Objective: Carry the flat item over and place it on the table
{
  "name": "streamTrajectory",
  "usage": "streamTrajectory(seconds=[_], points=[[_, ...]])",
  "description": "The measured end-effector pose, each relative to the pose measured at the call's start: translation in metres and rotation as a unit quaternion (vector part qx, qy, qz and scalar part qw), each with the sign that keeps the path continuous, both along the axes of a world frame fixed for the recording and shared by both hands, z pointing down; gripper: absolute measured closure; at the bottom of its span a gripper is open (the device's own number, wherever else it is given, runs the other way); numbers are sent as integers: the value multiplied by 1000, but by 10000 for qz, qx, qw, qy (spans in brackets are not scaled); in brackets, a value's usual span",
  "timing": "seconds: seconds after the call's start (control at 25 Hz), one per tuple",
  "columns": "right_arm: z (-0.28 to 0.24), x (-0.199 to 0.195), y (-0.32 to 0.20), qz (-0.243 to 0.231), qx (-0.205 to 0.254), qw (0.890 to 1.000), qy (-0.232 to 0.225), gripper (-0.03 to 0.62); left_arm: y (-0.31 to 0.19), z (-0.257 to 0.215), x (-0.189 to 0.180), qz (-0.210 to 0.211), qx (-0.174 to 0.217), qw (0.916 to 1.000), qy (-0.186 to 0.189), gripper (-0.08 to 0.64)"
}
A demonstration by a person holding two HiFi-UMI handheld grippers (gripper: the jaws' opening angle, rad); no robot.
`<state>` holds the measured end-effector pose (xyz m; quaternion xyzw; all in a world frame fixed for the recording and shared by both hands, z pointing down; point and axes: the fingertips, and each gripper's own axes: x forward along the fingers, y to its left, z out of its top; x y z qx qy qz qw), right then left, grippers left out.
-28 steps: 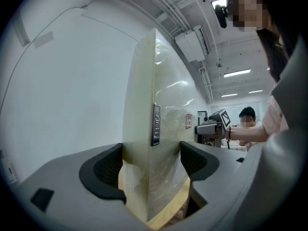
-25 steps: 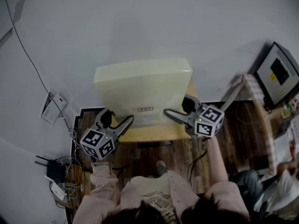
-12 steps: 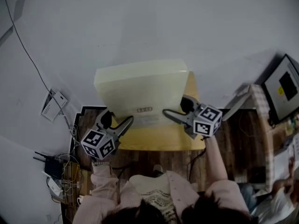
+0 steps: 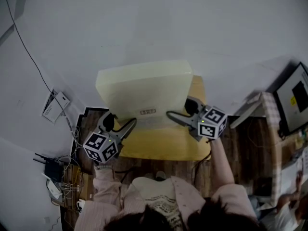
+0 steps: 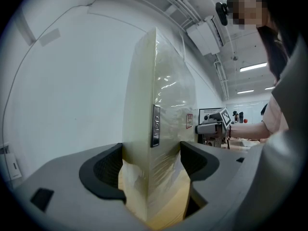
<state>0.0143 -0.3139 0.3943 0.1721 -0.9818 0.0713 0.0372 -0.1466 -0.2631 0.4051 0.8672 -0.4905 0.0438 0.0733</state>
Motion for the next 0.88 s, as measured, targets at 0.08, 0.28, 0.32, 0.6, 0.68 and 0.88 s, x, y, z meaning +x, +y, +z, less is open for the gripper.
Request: streamTrajectory(seconds=[0.08, 0.28, 0.32, 0.6, 0.68, 0.88], points=[[3, 0, -4, -10, 42, 10000, 2, 243, -5, 4, 0, 3, -9, 10000, -31, 183], [17, 2, -14, 0, 51, 10000, -7, 242, -17, 16, 2, 29, -79, 9999, -127, 181], [20, 2, -16, 3, 33, 10000, -1, 242, -19, 18, 3, 37, -101, 9998, -141, 181], [37, -5, -30, 18, 150, 9998, 146, 244, -35, 40, -4, 117, -320, 9991, -266, 181], [44, -8, -33, -4, 219, 9994, 270, 244, -40, 48, -5, 132, -387, 9985, -372, 181], [62, -11, -45, 8, 191, 9990, 412, 244, -54, 66, -8, 178, -554, 9972, -468, 181]])
